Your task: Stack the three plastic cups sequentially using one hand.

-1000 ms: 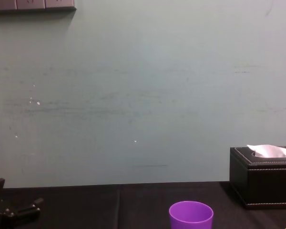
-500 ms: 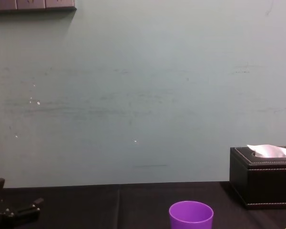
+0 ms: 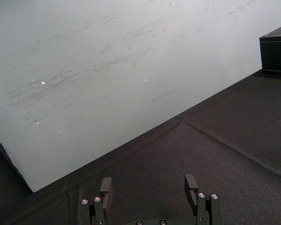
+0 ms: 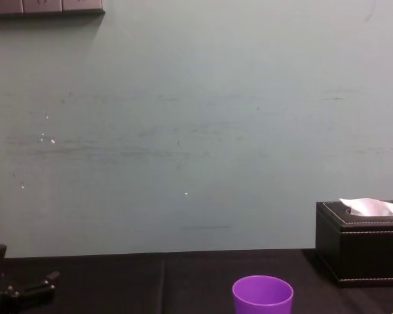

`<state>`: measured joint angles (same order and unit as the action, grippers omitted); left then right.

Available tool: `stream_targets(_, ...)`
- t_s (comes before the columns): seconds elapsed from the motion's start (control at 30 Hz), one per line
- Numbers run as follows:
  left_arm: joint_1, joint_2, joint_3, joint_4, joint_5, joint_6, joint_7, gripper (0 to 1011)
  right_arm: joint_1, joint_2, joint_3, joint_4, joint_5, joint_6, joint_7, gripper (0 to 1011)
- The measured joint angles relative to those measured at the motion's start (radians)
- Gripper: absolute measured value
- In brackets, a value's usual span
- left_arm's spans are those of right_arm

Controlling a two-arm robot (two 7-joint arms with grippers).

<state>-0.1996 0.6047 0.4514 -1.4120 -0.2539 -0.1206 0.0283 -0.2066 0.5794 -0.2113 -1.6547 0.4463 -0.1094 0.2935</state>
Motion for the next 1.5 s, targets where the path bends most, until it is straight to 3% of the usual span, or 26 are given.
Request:
stream_targets(0.87,0.000,0.000,0.000,0.000,0.000,0.000,0.000,1011,0.077,-0.095,0.008,0.060,-0.068,0.032,0.040,1003)
stream_targets(1.0,0.000,0.000,0.000,0.000,0.000,0.000,0.000,1012,0.080,-0.102,0.009,0.060,-0.098,0.037,0.033,1003)
stream_targets(1.5,0.000,0.000,0.000,0.000,0.000,0.000,0.000,1011,0.079,-0.101,0.008,0.059,-0.091,0.036,0.032,1003)
